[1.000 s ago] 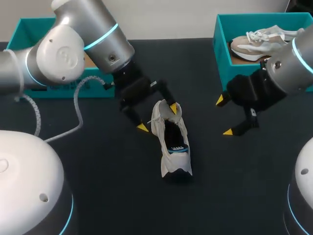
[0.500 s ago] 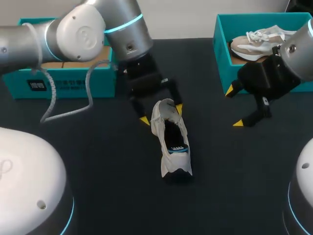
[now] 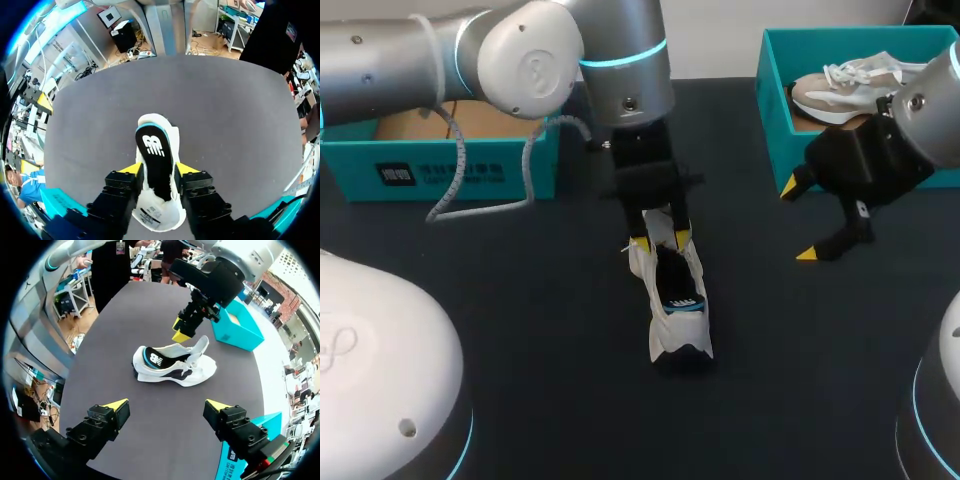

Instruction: Take the shoe out of the shoebox, open the shoe tongue, remove and reinsert the insole, then place the shoe into the shoebox

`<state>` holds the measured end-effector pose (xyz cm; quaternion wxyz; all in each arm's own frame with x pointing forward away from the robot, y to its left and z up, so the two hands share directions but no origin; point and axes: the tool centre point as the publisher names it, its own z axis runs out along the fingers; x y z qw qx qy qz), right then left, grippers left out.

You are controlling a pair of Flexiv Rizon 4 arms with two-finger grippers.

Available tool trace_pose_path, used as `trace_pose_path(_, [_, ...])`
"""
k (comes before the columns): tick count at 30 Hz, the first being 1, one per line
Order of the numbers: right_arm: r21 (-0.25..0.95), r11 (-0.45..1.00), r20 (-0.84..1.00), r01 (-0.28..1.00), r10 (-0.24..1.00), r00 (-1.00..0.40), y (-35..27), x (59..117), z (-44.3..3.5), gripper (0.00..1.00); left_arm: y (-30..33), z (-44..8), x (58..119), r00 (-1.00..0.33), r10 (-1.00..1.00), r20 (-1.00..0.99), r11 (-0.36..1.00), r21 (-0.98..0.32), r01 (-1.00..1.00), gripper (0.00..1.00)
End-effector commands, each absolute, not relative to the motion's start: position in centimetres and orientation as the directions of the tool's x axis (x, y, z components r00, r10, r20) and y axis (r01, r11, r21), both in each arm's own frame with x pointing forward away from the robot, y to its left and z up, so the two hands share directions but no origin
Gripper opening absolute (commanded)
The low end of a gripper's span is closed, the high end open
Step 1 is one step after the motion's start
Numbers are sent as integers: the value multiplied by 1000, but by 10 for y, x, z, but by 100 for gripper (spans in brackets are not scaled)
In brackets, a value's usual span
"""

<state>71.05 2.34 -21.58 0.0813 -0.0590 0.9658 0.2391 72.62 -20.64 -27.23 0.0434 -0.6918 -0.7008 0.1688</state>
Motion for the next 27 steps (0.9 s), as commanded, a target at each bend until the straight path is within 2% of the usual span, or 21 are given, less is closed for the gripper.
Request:
trace_pose_path(1, [450, 880, -187, -152, -74, -980, 24, 710, -216, 100, -207, -278, 716, -29, 984, -177, -25, -291, 956, 0])
trace_pose_path(4, [450, 880, -187, -152, -74, -980, 24, 710, -216, 100, -211, -284, 707, -1, 990, -144, -36, -250, 968, 0])
trace_pose_path(20, [450, 880, -187, -152, -74, -980, 24, 710, -216, 100, -211, -284, 707, -1, 990, -144, -36, -250, 968, 0])
trace_pose_path(27, [450, 880, -187, -152, -74, -980, 24, 710, -216, 100, -214, -307, 688, -45, 995, -85, 18, -301, 953, 0])
